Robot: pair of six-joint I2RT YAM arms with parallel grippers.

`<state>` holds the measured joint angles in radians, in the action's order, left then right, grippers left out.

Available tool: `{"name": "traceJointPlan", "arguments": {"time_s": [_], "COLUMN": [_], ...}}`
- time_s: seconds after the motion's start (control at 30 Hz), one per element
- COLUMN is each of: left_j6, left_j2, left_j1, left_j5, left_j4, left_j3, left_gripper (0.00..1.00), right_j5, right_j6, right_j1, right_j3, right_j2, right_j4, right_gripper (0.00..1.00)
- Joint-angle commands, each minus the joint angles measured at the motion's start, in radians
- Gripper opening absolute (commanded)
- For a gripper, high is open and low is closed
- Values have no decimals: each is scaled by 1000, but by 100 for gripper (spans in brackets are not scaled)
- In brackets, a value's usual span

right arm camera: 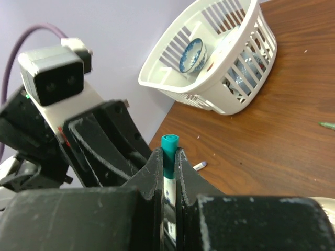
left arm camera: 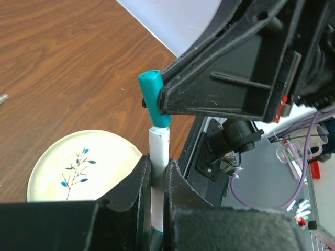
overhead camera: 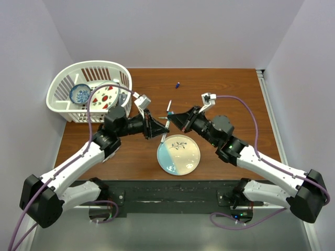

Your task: Insert the pens into the pen caps

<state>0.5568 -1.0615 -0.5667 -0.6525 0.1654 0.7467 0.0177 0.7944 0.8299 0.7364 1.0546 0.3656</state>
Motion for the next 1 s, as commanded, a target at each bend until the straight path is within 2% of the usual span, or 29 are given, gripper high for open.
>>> {"name": "traceJointPlan", "arguments": {"time_s": [0.0, 0.17, 0.27, 0.37, 0.43, 0.5, 0.53, 0.63, 0.73, 0.77, 0.97], "left_j6": [-41, -49, -29, -35, -47, -51, -54, -58, -67, -70, -72], "left_j2": [-11, -40, -41, -28, -8, 14, 21, 49, 77, 84, 155], "left_j1": [11, 11, 13, 11, 11, 11, 13, 11, 11, 11, 11], "left_j5": [126, 163, 151, 159, 140, 119, 96, 51, 1, -10, -93], "left_j4": [37, 11, 46, 71, 95, 129, 137, 148, 146, 148, 183], "left_j3": [111, 151, 138, 120, 100, 83, 66, 42, 14, 5, -73], "left_gripper": [0, 0, 0, 0, 0, 0, 0, 0, 0, 0, 0], "right_j5": [69, 214, 206, 203, 191, 179, 174, 159, 133, 127, 84], "right_j6": [-32, -55, -55, -43, -29, -18, -20, -21, -44, -69, -153], "right_j1": [58, 149, 166, 181, 181, 181, 183, 181, 183, 183, 179], "right_j3": [-23, -26, -20, -15, -17, -12, -6, 15, 44, 58, 153], "right_j2": [12, 8, 24, 21, 15, -2, -8, -39, -68, -73, -91], "right_j4": [-43, -74, -76, -77, -76, -76, -77, -97, -122, -146, -237], "right_gripper": [0, 0, 0, 6, 22, 31, 42, 60, 73, 82, 86]}}
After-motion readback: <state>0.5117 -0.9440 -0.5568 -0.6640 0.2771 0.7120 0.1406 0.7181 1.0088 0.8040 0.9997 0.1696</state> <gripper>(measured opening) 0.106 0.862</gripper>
